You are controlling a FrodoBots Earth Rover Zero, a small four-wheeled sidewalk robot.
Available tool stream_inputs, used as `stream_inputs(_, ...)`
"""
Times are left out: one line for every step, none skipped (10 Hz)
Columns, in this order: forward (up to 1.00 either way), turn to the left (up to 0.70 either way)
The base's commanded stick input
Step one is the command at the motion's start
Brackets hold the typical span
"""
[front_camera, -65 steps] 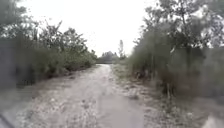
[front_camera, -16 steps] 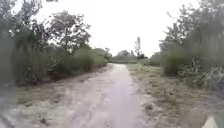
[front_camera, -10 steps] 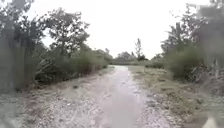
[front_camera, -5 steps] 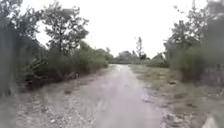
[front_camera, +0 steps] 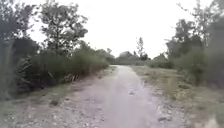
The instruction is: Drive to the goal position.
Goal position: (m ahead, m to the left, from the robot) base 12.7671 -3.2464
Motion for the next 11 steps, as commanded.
stream_inputs(0.85,0.0)
stream_inputs(0.85,0.0)
stream_inputs(0.85,0.0)
stream_inputs(0.85,0.0)
stream_inputs(0.85,-0.13)
stream_inputs(0.85,-0.27)
stream_inputs(0.85,-0.34)
stream_inputs(0.85,-0.34)
stream_inputs(0.85,-0.34)
stream_inputs(0.85,-0.26)
stream_inputs(0.85,-0.07)
